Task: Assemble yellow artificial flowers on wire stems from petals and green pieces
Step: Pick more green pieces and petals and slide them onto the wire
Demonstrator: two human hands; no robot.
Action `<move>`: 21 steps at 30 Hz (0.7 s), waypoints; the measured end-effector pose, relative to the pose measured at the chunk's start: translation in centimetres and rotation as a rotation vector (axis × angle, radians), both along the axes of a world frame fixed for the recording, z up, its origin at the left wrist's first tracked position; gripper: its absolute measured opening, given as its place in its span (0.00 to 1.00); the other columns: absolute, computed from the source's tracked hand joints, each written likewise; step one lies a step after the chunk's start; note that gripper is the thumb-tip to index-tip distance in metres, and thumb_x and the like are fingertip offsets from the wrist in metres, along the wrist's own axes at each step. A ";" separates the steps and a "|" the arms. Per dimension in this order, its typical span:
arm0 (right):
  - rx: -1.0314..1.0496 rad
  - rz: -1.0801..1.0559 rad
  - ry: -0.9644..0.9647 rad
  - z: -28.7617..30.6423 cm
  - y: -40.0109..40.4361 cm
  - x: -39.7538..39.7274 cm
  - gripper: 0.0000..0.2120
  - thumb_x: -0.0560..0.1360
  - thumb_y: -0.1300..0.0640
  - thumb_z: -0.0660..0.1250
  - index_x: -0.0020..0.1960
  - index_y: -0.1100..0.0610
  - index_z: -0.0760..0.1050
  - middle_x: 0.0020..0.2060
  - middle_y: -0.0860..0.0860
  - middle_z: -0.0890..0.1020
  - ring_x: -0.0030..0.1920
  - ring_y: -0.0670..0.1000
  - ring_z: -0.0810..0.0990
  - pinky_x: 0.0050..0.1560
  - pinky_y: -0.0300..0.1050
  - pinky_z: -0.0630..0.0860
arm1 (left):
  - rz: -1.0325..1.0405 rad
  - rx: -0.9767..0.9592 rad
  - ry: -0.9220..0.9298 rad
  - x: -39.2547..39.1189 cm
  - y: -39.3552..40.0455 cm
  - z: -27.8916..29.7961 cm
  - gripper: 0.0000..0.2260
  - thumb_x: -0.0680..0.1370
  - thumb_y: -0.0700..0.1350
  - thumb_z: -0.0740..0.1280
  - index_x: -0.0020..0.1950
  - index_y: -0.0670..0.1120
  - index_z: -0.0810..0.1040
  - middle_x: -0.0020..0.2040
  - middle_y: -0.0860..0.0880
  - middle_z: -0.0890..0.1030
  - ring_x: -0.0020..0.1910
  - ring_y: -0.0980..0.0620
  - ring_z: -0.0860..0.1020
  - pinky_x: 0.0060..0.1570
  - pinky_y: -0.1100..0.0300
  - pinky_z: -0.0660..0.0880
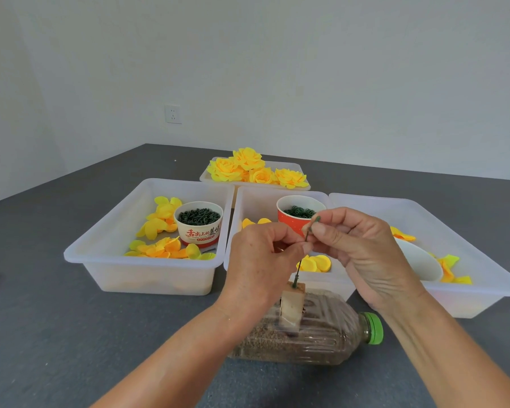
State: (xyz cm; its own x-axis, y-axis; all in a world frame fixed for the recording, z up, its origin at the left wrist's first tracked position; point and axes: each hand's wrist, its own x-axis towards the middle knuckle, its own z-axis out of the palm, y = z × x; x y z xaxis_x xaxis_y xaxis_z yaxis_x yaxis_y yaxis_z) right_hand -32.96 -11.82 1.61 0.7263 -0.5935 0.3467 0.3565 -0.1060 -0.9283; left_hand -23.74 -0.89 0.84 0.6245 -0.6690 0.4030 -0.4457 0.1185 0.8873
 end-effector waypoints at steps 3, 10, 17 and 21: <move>0.241 0.080 0.020 0.0 -0.1 0.2 0.05 0.62 0.61 0.69 0.35 0.55 0.83 0.34 0.53 0.84 0.33 0.47 0.82 0.37 0.39 0.80 | 0.010 0.000 0.007 0.1 -0.1 0.0 0.12 0.71 0.41 0.73 0.30 0.54 0.78 0.27 0.55 0.78 0.29 0.55 0.76 0.33 0.60 0.75; 0.467 0.099 0.107 -0.3 0.6 1.0 0.09 0.60 0.59 0.70 0.40 0.56 0.79 0.33 0.50 0.83 0.31 0.45 0.80 0.33 0.37 0.77 | -0.002 0.000 0.024 -0.1 -0.1 0.0 0.13 0.71 0.41 0.73 0.29 0.54 0.77 0.24 0.58 0.76 0.28 0.59 0.75 0.32 0.65 0.73; 0.534 0.127 0.116 -0.5 0.6 1.1 0.05 0.60 0.60 0.70 0.35 0.55 0.81 0.33 0.51 0.83 0.31 0.46 0.80 0.31 0.37 0.77 | -0.021 -0.013 0.041 -0.1 -0.1 0.0 0.12 0.72 0.41 0.73 0.31 0.54 0.78 0.24 0.57 0.77 0.27 0.61 0.74 0.30 0.68 0.72; 0.550 0.152 0.113 -0.4 0.6 1.0 0.04 0.60 0.61 0.70 0.34 0.54 0.82 0.32 0.50 0.83 0.31 0.46 0.80 0.31 0.37 0.77 | -0.027 -0.023 0.043 -0.1 0.0 0.0 0.11 0.72 0.41 0.73 0.31 0.53 0.78 0.24 0.57 0.77 0.26 0.62 0.74 0.30 0.70 0.72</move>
State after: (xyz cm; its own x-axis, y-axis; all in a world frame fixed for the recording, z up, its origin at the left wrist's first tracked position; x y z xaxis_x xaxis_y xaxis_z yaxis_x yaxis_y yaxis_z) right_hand -31.99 -11.23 1.17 0.8323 -0.5501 -0.0678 0.2250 0.4470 -0.8658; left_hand -23.88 -0.88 0.80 0.6235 -0.6768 0.3914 -0.4032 0.1505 0.9026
